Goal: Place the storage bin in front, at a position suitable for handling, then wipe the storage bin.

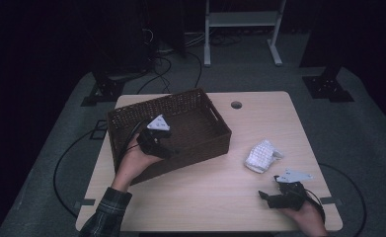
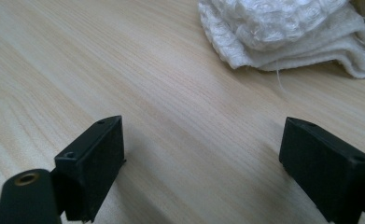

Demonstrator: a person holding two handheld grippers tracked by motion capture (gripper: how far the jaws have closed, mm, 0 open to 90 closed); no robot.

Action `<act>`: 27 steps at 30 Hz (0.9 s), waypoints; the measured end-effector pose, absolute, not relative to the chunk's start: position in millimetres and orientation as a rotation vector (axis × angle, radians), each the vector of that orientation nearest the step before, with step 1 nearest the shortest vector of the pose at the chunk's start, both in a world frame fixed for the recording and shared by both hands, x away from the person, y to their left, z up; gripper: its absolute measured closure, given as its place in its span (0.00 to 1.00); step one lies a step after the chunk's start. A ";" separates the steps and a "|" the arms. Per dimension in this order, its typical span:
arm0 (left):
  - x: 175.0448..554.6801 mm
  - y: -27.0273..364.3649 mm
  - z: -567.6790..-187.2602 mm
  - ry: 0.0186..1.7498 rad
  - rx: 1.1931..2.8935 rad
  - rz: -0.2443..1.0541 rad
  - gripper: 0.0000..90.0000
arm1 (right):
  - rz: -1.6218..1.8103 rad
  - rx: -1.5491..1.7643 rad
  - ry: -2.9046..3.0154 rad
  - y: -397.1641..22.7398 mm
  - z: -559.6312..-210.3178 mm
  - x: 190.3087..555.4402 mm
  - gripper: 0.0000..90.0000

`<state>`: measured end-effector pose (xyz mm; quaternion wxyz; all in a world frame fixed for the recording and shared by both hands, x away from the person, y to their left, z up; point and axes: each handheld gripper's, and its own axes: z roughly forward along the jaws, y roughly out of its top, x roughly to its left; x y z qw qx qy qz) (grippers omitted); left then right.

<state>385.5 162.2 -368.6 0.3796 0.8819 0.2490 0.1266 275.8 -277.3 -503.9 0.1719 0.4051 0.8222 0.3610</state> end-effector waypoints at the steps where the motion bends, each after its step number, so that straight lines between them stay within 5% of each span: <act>1: 383.8 165.7 -367.7 0.645 2.246 0.331 0.21 | 1.025 1.151 2.334 -277.3 -503.9 275.8 0.15; 12: 367.5 198.3 -368.4 0.713 2.202 0.393 0.04 | 1.025 1.151 2.334 -277.3 -503.9 275.8 0.15; 27: 338.9 237.2 -367.7 0.755 2.126 0.472 0.00 | 1.024 1.150 2.335 -277.3 -503.9 275.9 0.15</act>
